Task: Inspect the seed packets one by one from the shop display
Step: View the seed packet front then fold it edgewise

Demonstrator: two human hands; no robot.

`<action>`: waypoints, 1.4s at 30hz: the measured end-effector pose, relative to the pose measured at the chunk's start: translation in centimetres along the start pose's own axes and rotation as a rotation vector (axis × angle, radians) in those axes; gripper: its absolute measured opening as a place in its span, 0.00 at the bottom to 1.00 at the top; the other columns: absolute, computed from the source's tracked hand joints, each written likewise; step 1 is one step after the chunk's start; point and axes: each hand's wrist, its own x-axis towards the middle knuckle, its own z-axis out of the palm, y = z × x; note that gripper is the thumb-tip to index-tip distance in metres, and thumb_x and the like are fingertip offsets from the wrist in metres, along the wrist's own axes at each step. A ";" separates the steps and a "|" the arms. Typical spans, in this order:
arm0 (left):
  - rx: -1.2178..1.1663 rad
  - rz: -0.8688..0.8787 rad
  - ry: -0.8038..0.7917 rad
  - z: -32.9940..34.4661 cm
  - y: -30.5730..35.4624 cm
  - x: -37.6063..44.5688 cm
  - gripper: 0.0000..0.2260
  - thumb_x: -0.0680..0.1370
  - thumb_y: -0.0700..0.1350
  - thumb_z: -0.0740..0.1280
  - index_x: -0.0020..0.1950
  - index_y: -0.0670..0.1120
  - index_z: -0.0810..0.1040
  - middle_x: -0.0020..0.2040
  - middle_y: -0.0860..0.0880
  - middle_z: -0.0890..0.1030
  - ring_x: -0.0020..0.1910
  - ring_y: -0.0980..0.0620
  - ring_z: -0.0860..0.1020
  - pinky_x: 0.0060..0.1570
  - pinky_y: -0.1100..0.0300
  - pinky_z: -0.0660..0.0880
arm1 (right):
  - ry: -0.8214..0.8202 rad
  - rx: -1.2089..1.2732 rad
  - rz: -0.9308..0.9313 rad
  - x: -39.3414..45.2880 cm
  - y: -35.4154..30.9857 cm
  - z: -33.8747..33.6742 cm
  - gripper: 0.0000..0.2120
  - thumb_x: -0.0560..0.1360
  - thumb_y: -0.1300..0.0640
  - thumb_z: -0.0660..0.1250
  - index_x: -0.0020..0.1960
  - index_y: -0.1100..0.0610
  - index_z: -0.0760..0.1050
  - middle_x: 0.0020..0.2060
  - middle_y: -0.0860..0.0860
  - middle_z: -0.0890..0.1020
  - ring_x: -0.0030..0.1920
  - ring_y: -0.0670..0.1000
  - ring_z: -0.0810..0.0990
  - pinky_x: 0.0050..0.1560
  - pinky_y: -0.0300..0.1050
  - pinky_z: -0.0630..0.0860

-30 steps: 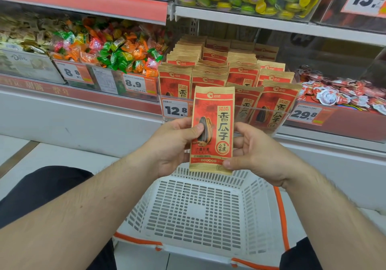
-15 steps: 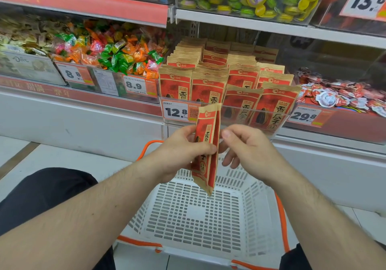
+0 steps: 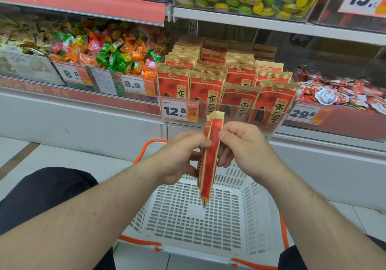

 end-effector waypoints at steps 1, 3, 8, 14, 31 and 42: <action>-0.015 -0.004 -0.015 0.0 0.0 0.0 0.09 0.67 0.49 0.62 0.38 0.47 0.79 0.40 0.43 0.79 0.42 0.46 0.75 0.42 0.47 0.75 | -0.006 0.017 0.005 0.0 -0.1 0.0 0.13 0.81 0.65 0.57 0.41 0.65 0.76 0.29 0.57 0.79 0.26 0.52 0.79 0.28 0.43 0.75; -0.043 -0.008 -0.037 0.0 -0.2 0.1 0.11 0.65 0.51 0.64 0.39 0.44 0.78 0.41 0.42 0.78 0.40 0.47 0.76 0.39 0.49 0.76 | -0.014 0.040 0.011 -0.1 -0.3 0.0 0.13 0.81 0.65 0.57 0.40 0.64 0.75 0.29 0.58 0.79 0.26 0.52 0.78 0.27 0.43 0.75; -0.064 -0.010 -0.048 -0.2 -0.4 0.4 0.16 0.64 0.52 0.66 0.43 0.42 0.76 0.44 0.40 0.78 0.42 0.46 0.76 0.37 0.49 0.77 | -0.009 0.056 -0.003 -0.2 -0.3 -0.1 0.13 0.81 0.65 0.57 0.40 0.64 0.75 0.29 0.59 0.79 0.26 0.53 0.78 0.27 0.44 0.74; -0.130 -0.008 0.113 -0.1 0.1 0.3 0.11 0.74 0.48 0.65 0.48 0.41 0.78 0.44 0.42 0.78 0.41 0.47 0.78 0.41 0.46 0.77 | -0.046 -0.116 -0.007 -0.5 -0.2 -0.8 0.11 0.78 0.58 0.67 0.37 0.61 0.77 0.30 0.54 0.82 0.29 0.52 0.81 0.32 0.46 0.77; -0.172 0.062 0.217 -0.2 0.5 0.1 0.17 0.80 0.43 0.62 0.33 0.50 0.80 0.38 0.47 0.78 0.41 0.48 0.77 0.41 0.46 0.77 | -0.348 -0.464 0.082 -0.9 -0.5 -0.8 0.11 0.78 0.61 0.66 0.38 0.64 0.78 0.32 0.55 0.84 0.35 0.47 0.85 0.45 0.56 0.82; -0.238 -0.069 0.233 0.0 0.5 0.2 0.12 0.70 0.43 0.64 0.52 0.42 0.74 0.46 0.40 0.74 0.44 0.43 0.75 0.49 0.46 0.75 | -0.237 -0.658 0.010 -0.9 0.0 1.5 0.10 0.74 0.46 0.69 0.38 0.50 0.76 0.31 0.42 0.79 0.30 0.41 0.75 0.32 0.38 0.70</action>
